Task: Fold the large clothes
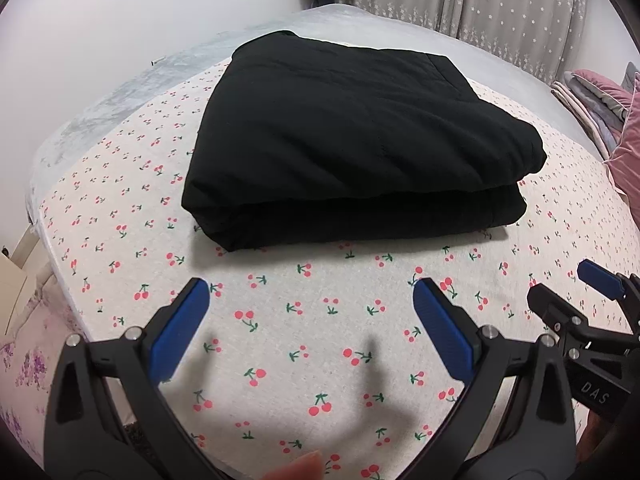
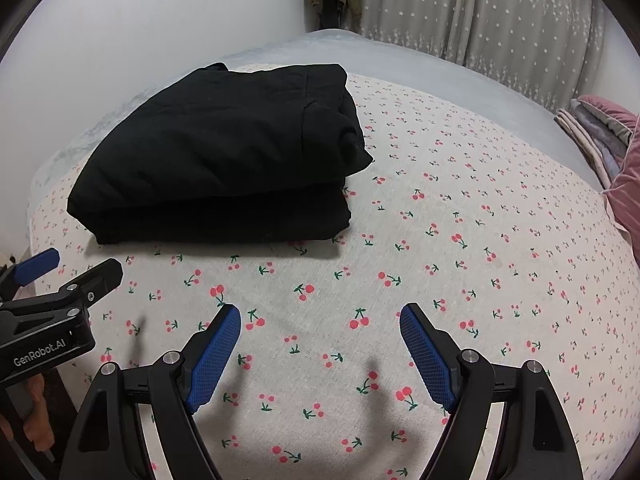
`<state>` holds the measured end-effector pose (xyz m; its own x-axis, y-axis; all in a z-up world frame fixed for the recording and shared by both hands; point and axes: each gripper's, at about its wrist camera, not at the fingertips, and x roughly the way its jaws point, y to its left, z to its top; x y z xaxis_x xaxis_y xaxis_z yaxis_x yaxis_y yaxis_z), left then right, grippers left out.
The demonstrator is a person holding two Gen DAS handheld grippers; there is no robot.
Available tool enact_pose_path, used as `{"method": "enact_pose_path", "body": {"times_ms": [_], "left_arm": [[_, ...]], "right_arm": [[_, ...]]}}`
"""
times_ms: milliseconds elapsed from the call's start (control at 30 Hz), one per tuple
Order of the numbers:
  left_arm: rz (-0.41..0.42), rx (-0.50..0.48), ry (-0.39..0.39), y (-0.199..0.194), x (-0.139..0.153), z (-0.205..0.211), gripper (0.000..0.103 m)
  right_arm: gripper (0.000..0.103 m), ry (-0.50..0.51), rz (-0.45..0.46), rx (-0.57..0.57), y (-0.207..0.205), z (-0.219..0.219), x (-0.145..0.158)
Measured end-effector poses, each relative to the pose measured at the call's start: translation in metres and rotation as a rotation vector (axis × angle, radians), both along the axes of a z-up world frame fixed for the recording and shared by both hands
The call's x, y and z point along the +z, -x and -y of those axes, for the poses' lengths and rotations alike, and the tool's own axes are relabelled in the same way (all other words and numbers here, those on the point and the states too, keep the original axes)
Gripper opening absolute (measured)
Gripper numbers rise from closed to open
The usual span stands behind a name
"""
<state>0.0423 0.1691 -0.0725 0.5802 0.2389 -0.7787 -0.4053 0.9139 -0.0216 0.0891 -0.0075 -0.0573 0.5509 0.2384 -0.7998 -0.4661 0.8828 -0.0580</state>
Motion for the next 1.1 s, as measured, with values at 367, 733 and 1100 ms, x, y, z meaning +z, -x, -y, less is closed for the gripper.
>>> {"method": "enact_pose_path", "body": {"times_ms": [367,733,1100], "left_arm": [[-0.004,0.001,0.013,-0.0002,-0.0011,0.0004,0.101],[-0.008,-0.002,0.015,-0.0003,-0.0024,0.0014,0.101],[-0.013,-0.011,0.02,-0.0006,-0.0037,0.0031,0.101]], "right_arm": [[0.083,0.0,0.002,0.0,-0.0001,0.0003,0.0005],[0.083,0.0,0.001,-0.001,0.001,-0.0003,-0.0001],[0.083,0.004,-0.003,0.003,0.0021,0.0011,-0.0017]]}}
